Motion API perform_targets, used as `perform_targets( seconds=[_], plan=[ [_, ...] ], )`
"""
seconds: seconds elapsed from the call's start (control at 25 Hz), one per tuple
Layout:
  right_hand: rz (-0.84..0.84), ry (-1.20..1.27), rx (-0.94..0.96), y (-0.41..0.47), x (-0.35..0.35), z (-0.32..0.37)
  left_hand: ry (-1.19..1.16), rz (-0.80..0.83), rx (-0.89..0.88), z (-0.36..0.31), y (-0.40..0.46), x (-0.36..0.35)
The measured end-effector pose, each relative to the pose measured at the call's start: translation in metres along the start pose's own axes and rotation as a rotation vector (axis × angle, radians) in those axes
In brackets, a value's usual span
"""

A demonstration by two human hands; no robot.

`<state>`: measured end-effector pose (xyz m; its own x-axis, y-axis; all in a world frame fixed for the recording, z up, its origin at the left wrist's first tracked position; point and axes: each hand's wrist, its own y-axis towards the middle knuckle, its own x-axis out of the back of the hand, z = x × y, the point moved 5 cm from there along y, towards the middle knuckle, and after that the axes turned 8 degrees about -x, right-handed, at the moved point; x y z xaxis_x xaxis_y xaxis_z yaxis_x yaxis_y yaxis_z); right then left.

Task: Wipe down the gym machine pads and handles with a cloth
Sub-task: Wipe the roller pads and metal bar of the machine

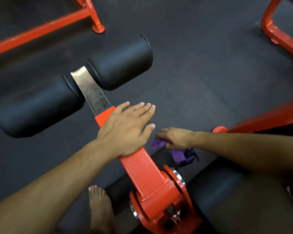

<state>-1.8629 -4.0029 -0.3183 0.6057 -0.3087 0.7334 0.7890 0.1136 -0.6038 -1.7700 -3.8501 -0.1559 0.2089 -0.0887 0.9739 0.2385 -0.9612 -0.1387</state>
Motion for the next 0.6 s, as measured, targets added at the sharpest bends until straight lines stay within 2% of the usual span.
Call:
perform_targets(
  seconds=[0.12, 0.2, 0.24, 0.28, 0.36, 0.48, 0.52, 0.6],
  plan=[
    [0.026, -0.248, 0.227, 0.028, -0.052, 0.026, 0.008, -0.009, -0.033, 0.004, -0.004, 0.0],
    [0.183, -0.363, 0.336, 0.037, -0.094, 0.026, 0.023, 0.001, -0.026, 0.004, -0.007, -0.004],
    [0.228, -0.377, 0.347, 0.036, -0.105, 0.014, 0.019, 0.005, -0.029, 0.003, -0.005, -0.005],
    [0.196, -0.449, 0.373, 0.037, -0.11, -0.002, 0.009, 0.003, -0.029, 0.005, -0.003, -0.004],
    [0.224, -0.682, 0.356, 0.038, -0.101, -0.044, -0.005, -0.009, -0.03, 0.006, -0.002, -0.001],
    [0.199, -0.327, -0.059, 0.048, -0.082, -0.102, -0.003, -0.027, -0.021, 0.003, -0.006, 0.001],
    [0.185, -0.256, -0.087, 0.048, -0.084, -0.098, -0.009, -0.033, -0.02, 0.003, -0.005, 0.001],
    [0.191, -0.202, -0.015, 0.045, -0.086, -0.051, -0.027, -0.045, -0.02, 0.003, -0.003, 0.001]
  ],
)
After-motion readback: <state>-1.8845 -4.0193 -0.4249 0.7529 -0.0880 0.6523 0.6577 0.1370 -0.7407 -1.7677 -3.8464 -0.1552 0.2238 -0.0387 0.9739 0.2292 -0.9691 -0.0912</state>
